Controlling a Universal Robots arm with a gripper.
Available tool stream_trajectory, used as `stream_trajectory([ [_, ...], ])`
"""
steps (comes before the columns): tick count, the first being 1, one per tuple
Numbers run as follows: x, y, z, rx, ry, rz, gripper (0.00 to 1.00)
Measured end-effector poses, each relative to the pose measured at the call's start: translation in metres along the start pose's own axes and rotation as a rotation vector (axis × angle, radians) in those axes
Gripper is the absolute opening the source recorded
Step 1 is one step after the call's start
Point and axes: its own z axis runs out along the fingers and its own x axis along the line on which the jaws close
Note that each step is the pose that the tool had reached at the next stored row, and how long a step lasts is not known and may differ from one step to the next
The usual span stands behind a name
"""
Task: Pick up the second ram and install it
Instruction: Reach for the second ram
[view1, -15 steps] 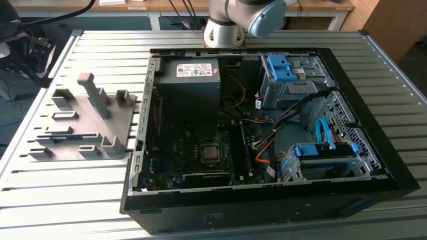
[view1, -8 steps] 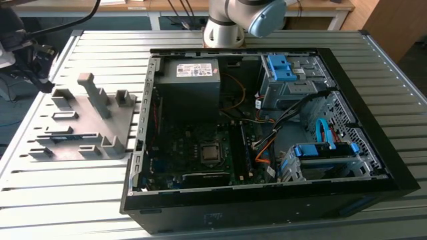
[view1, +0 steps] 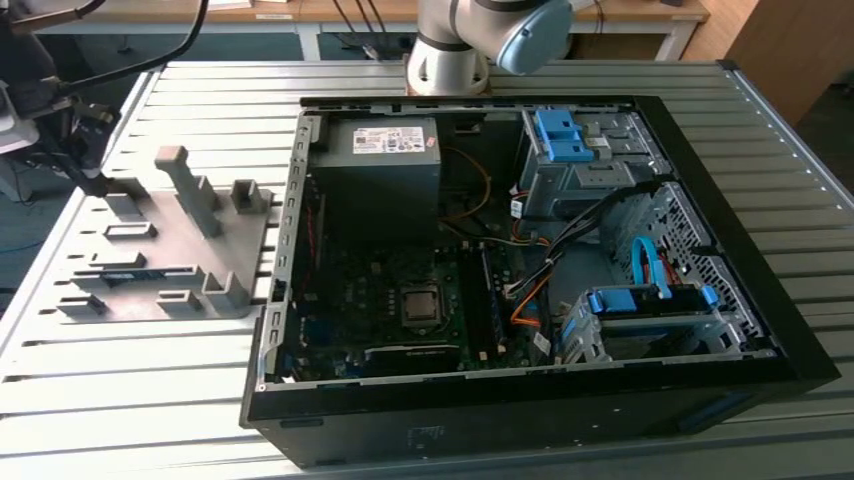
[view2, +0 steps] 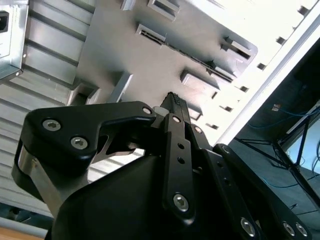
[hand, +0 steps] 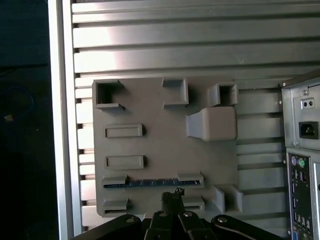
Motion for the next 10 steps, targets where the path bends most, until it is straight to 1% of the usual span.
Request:
stream_trajectory([
  [1, 0.0, -0.0001, 0.0008, 0.0044, 0.0028, 0.0, 0.1],
  [2, 0.0001, -0.0001, 0.0021, 0.0054, 0.0066, 0.0, 0.1],
  [6, 0.0002, -0.0001, 0.0063, 0.0077, 0.0335, 0.0, 0.1],
  [7, 0.0003, -0.0002, 0.0076, 0.008, 0.0384, 0.0, 0.1],
  [8, 0.0003, -0.0002, 0.0092, 0.0083, 0.042, -0.001, 0.1],
  [10, 0.0004, -0.0004, 0.0129, 0.0086, 0.0455, -0.004, 0.1],
])
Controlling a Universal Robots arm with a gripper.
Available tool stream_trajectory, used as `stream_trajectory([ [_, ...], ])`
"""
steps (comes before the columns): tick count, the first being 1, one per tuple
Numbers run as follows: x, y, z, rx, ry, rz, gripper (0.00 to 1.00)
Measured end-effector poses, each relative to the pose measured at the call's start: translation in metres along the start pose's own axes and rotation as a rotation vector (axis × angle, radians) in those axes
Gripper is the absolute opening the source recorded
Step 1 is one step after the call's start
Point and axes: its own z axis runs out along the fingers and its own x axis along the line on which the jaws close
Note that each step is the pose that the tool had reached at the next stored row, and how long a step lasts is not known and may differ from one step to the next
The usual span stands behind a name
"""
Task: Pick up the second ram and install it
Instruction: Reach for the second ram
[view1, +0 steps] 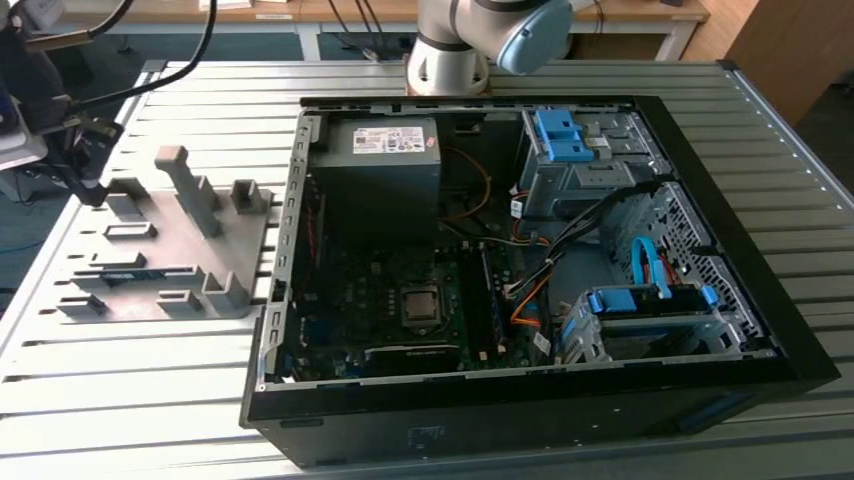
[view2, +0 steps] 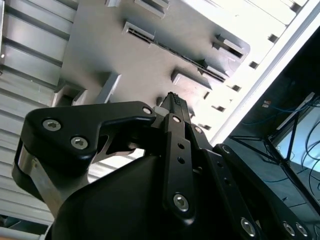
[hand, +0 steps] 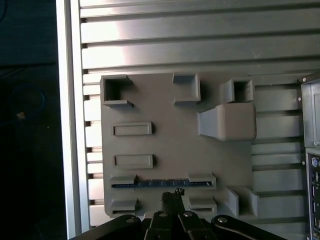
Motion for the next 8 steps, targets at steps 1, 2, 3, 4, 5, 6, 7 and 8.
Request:
stream_trajectory([
  [1, 0.0, 0.0, 0.0018, 0.0001, 0.0011, -0.001, 0.1],
  [2, 0.0, 0.0, 0.0035, 0.0001, 0.0016, -0.002, 0.1],
  [3, -0.0001, -0.0001, 0.0049, 0.0002, 0.0022, -0.003, 0.1],
  [4, -0.0001, -0.0001, 0.0061, 0.0002, 0.0023, -0.003, 0.1],
  [5, -0.0001, -0.0002, 0.007, 0.0002, 0.0025, -0.003, 0.1],
  [6, -0.0001, -0.0003, 0.0079, 0.0003, 0.0027, -0.004, 0.1],
  [7, 0.0, -0.0004, 0.0089, 0.0002, 0.0029, -0.004, 0.1],
  [8, 0.0, -0.0005, 0.0097, 0.0003, 0.003, -0.004, 0.1],
])
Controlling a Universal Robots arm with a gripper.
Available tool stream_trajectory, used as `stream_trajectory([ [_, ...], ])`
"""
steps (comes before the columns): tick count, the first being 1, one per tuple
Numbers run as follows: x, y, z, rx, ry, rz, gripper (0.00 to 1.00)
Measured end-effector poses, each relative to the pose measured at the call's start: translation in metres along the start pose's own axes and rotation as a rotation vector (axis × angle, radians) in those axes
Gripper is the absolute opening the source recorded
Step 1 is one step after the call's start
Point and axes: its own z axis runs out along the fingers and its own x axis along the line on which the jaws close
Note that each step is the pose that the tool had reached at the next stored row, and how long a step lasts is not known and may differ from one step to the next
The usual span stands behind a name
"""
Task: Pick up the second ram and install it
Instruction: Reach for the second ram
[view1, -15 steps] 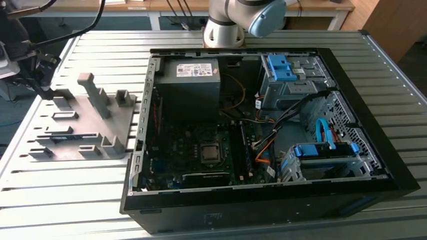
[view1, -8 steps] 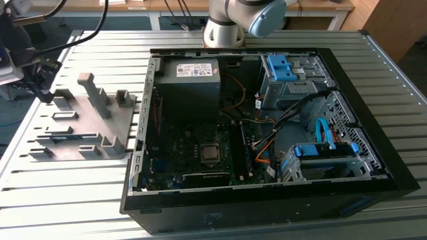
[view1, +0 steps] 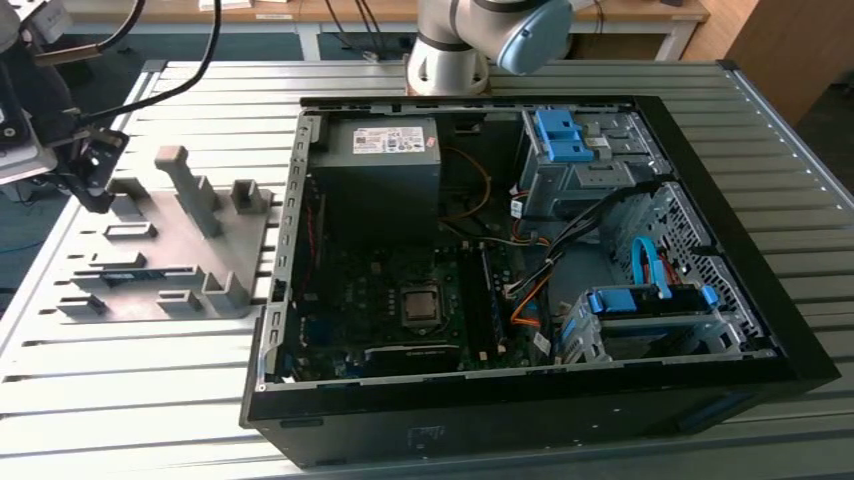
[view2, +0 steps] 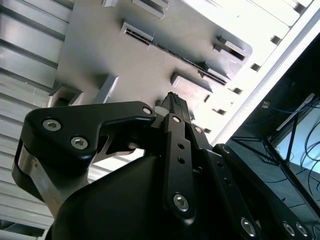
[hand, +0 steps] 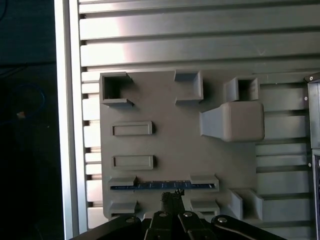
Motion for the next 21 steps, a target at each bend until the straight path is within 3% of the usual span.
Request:
stream_trajectory([
  [21, -0.0002, -0.0017, 0.0147, 0.0001, 0.0003, 0.0, 0.1],
])
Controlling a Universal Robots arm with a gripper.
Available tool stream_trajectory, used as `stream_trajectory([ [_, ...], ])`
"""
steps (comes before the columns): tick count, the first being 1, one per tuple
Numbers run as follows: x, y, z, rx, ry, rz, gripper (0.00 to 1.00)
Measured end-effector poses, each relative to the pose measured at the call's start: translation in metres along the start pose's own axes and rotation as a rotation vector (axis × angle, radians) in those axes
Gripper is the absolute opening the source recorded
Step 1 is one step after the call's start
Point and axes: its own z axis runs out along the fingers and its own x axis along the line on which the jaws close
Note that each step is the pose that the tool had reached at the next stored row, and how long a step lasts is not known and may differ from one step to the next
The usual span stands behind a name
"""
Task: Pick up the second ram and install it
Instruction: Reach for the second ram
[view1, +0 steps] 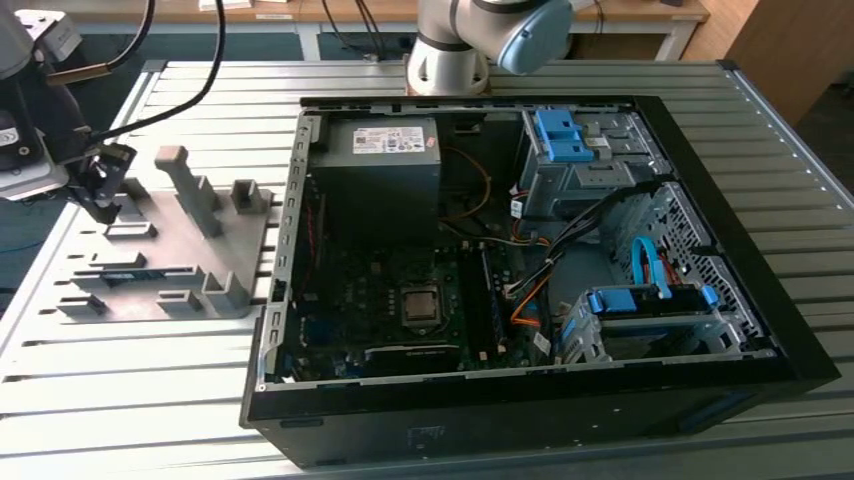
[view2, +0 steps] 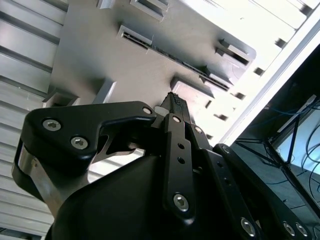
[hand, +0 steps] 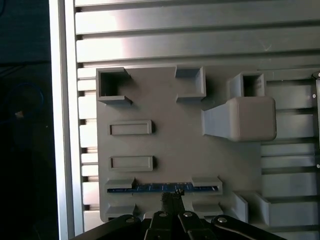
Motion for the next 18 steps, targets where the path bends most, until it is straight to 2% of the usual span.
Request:
stream_trajectory([
  [18, -0.0002, -0.0015, 0.0145, -0.0001, 0.0001, 0.0, 0.1],
])
